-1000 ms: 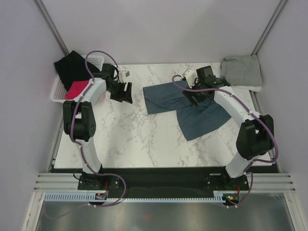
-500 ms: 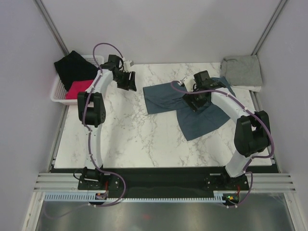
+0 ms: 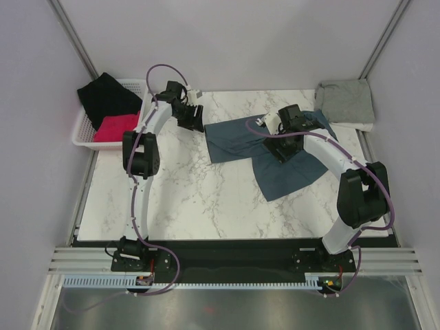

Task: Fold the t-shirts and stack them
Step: Flatten the tshirt out

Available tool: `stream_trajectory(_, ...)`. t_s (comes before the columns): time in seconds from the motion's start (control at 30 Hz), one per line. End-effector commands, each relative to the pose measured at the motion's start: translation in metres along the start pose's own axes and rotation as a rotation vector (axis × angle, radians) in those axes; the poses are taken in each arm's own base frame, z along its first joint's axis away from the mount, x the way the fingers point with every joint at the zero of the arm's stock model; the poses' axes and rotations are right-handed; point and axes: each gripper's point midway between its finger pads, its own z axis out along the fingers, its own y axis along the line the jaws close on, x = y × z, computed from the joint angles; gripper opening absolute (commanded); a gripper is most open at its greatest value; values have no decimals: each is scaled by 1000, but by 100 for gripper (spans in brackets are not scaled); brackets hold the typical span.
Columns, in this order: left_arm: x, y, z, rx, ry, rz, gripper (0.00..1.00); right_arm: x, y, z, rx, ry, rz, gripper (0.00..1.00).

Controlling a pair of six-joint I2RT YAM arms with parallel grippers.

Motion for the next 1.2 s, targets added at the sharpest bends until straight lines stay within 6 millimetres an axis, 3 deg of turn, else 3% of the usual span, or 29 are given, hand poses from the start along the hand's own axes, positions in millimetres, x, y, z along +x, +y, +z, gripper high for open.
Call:
stream_trajectory(0.0,-22,-37,-19,60,-48,59,65,-6,-13,-12,50,-38,16,79)
stream_trajectory(0.03,-15,-44,-19,87,-32,45,66,-6,-13,-12,50,-40,20,79)
stream_trajectory(0.1,-19,-65,-32,153,-45,28,66,-3,-16,-11,52,-37,38,79)
stream_trajectory(0.2,-14,-85,-36,212,-33,17,66,-1,-17,-7,46,-37,49,79)
stream_trajectory(0.63,16,-117,-12,259,68,14,61,-6,-22,-6,58,-48,50,79)
stream_trajectory(0.67,17,-118,-13,260,71,15,59,-4,-22,-6,58,-44,53,79)
stream_trajectory(0.7,18,-118,-13,259,73,24,48,-4,-22,-6,58,-44,53,79)
stream_trajectory(0.77,20,-118,-16,260,82,27,35,-3,-23,-7,62,-47,54,79)
stream_trajectory(0.8,22,-117,-20,249,87,32,23,-2,-23,-7,64,-45,56,79)
stream_trajectory(0.87,27,-119,-32,245,101,28,11,-2,-24,-10,68,-48,59,79)
stream_trajectory(0.9,20,-125,-54,238,73,42,7,-2,-25,-12,72,-51,60,79)
stream_trajectory(0.97,38,-133,-72,244,99,30,2,-2,-27,-17,83,-58,63,79)
stream_trajectory(1.0,48,-148,-102,258,90,54,2,-1,-27,-19,86,-58,66,79)
stream_trajectory(1.07,65,-164,-129,288,93,84,2,2,-27,-22,86,-61,71,79)
stream_trajectory(1.1,90,-175,-149,304,134,69,2,5,-26,-23,85,-60,74,79)
stream_trajectory(1.17,115,-191,-164,363,186,56,2,6,-26,-23,85,-62,79,79)
